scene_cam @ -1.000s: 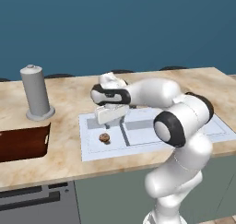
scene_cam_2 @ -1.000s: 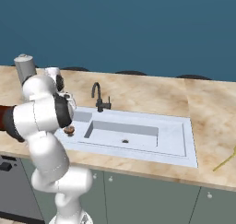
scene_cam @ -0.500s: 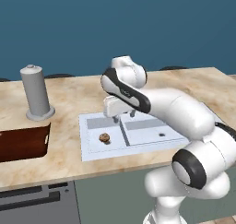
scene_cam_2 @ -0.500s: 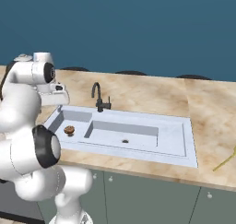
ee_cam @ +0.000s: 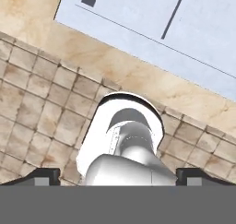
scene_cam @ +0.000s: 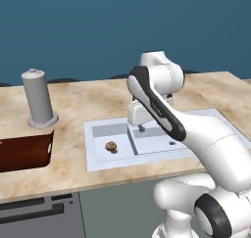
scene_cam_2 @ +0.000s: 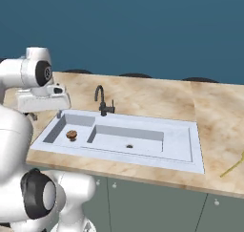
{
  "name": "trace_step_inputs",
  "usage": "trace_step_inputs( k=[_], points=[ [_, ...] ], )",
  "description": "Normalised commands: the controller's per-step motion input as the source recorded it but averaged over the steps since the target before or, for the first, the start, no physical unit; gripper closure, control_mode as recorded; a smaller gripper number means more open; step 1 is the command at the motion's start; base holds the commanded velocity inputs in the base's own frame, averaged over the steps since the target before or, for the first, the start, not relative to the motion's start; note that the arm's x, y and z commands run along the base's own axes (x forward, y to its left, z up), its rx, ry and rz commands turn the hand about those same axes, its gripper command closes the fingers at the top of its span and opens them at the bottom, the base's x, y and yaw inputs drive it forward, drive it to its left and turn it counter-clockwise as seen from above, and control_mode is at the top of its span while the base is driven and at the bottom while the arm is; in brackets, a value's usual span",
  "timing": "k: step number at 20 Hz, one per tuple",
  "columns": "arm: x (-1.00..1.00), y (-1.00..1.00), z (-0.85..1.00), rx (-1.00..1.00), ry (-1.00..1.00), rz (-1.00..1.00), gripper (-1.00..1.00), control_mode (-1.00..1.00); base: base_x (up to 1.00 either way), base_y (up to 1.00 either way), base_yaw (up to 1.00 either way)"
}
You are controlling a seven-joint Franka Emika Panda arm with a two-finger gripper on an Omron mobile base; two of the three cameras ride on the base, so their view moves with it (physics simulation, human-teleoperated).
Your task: Pick up all produce items and place them in the sink. Turn on the sink faucet to wash them. Then turn the sink off and put them in the tray.
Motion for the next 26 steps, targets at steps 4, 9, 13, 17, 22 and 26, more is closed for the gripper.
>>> trace_step_inputs(
  k=[4,9,13,17,22,26],
  points=[
    [-0.65,-0.20,0.00,0.00,-0.15,-0.11,-1.00,-1.00,0.00,0.00,0.00],
    [-0.11,-0.14,-0.07,0.00,-0.08,-0.11,-1.00,-1.00,0.00,0.00,0.00],
    [0.00,-0.07,-0.13,0.00,0.00,-0.11,-1.00,-1.00,0.00,0.00,0.00],
    [-0.34,-0.54,-0.02,0.00,0.00,-0.14,-1.00,-1.00,0.00,0.00,0.00],
    [-0.22,-0.81,0.00,0.00,0.00,-0.09,-1.00,-1.00,0.00,0.00,0.00],
    [0.00,-0.98,0.00,0.00,0.00,-0.09,-1.00,-1.00,0.00,0.00,0.00]
  ],
)
